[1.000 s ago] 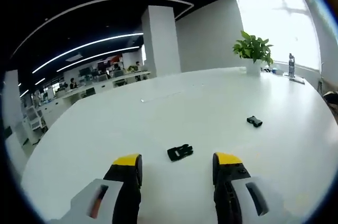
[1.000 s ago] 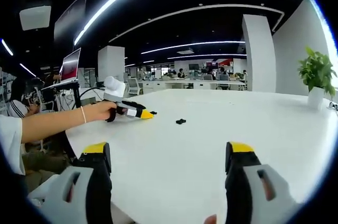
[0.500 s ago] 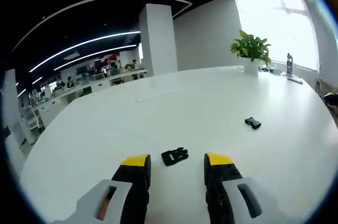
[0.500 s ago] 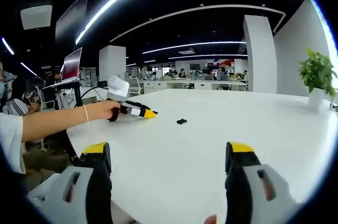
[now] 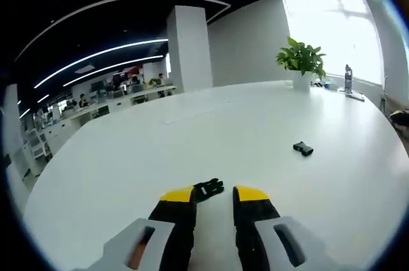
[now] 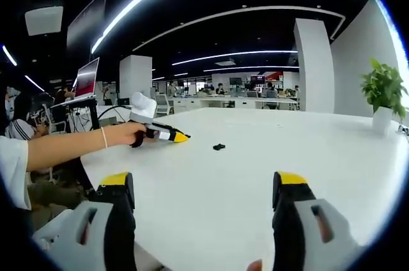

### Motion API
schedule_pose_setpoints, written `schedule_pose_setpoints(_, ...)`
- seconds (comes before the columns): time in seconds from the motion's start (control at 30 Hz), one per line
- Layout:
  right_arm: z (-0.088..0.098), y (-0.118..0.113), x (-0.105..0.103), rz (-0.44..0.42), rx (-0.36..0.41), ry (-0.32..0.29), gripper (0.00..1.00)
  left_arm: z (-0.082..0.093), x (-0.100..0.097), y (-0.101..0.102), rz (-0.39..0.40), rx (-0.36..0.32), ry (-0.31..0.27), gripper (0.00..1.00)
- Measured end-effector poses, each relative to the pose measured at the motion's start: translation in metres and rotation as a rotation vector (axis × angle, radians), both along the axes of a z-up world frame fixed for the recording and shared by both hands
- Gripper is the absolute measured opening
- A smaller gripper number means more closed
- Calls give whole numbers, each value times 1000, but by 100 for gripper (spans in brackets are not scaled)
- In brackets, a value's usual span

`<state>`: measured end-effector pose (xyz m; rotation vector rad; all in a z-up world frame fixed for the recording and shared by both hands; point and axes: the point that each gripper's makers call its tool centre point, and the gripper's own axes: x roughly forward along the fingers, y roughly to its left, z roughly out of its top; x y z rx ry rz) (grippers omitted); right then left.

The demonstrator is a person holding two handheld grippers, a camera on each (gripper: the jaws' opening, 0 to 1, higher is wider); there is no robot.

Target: Snap the two parts of the plastic buckle together until the buckle closes and remains connected.

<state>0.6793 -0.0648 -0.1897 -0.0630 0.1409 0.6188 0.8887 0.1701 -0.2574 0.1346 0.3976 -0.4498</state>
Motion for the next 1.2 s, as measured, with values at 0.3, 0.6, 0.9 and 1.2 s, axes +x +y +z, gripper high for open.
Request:
schedule_pose_setpoints(0.3, 0, 0, 0, 1, -1, 1, 90, 0, -1, -2, -6, 0, 2, 17)
schedule_pose_setpoints(0.6, 0, -1, 0, -1, 0, 0, 90, 0, 0, -1, -7, -1, 3, 13)
schedule_pose_setpoints(0.9, 0, -2, 0, -3, 2, 0, 90, 0, -2, -1, -10, 10, 3, 9)
schedule_pose_setpoints(1.2, 0, -3, 0, -6, 3, 2, 90, 0, -7, 2, -12, 54, -5, 8)
